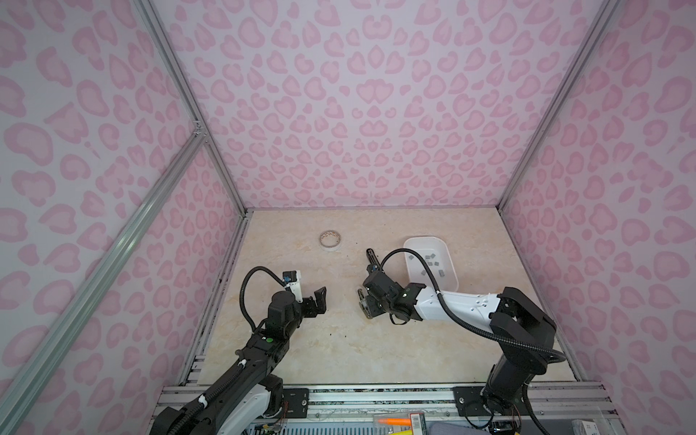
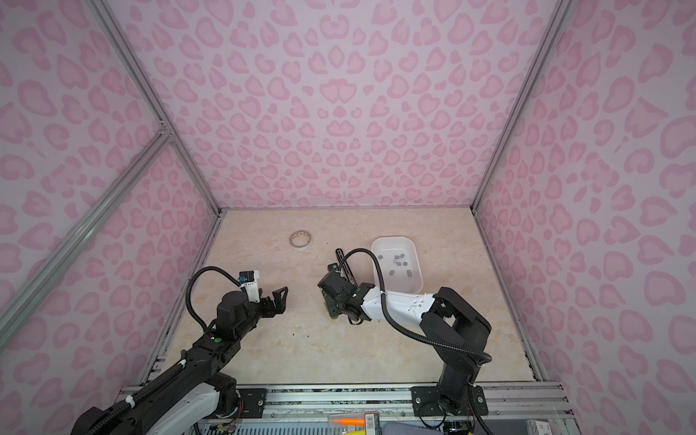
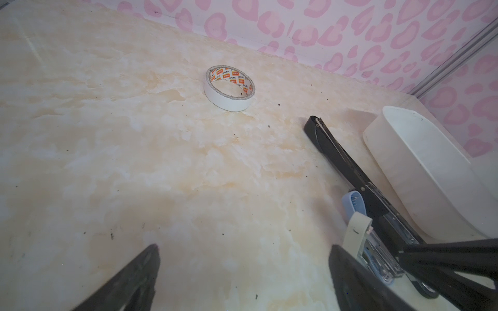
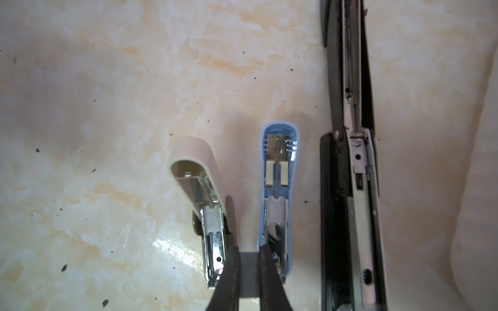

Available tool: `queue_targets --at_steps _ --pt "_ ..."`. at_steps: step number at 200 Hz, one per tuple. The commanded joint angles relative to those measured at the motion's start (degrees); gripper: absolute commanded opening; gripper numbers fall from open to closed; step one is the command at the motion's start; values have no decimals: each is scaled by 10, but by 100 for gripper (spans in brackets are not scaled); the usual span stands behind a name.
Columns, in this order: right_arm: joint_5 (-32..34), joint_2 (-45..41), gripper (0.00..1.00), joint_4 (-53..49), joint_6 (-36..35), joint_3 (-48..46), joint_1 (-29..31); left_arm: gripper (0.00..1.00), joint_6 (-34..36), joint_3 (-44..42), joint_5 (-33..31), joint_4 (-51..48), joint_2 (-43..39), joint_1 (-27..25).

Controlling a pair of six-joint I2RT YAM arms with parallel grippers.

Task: Load the staples into the stapler
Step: 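Lower the staple strip into the light blue stapler's open channel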

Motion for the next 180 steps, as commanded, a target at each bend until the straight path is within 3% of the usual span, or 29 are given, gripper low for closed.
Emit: queue_targets --at_steps 1,180 --pt "20 6 9 1 9 2 2 99 3 2 -3 21 -4 -2" --pt "25 34 10 11 6 -10 -5 99 3 5 -8 21 2 -5"
